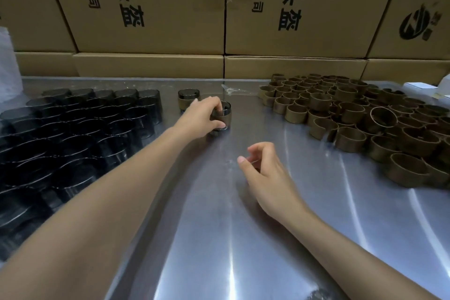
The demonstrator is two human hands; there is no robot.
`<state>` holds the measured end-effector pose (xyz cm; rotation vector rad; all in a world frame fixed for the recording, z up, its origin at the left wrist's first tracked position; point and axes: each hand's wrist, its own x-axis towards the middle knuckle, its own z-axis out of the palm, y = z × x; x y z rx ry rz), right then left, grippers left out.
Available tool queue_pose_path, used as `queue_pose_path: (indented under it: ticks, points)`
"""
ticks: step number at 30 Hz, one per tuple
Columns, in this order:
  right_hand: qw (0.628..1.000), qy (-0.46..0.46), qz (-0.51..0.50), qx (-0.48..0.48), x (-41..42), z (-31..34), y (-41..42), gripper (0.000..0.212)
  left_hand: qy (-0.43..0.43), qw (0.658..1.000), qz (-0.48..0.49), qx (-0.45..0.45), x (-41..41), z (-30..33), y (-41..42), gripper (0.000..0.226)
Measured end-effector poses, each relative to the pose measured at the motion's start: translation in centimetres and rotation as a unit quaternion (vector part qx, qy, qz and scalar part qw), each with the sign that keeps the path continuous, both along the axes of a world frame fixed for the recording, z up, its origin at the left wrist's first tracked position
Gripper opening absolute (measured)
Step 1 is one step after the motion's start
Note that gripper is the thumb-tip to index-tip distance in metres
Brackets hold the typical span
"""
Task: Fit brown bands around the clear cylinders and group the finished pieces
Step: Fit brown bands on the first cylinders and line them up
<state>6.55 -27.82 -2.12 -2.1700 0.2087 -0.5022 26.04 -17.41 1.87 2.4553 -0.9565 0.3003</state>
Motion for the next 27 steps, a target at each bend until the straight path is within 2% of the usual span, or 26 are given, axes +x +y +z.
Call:
queue_pose_path:
  ticks: [4, 9, 18, 27]
  points:
    - [1.000, 0.012, 0.002, 0.001, 0.0, -0.2, 0.0, 0.022, -0.093, 0.992, 0.067, 0.051, 2.9, 0.4, -0.4, 0.033]
    - [1.000, 0.025, -0.002, -0.001, -0.2, 0.0, 0.3, 0.033, -0.096, 0.989, 0.100, 0.052, 4.5, 0.4, -0.8, 0.030]
    - [0.999, 0.032, 0.000, -0.003, -0.4, 0.2, 0.3, 0.022, -0.051, 0.989, 0.134, 0.033, 6.3, 0.0, -1.7, 0.029]
    - [0.999, 0.040, 0.000, 0.001, -0.5, 0.4, 0.4, 0.026, -0.083, 0.984, 0.156, 0.024, 6.6, -0.4, -2.1, 0.036]
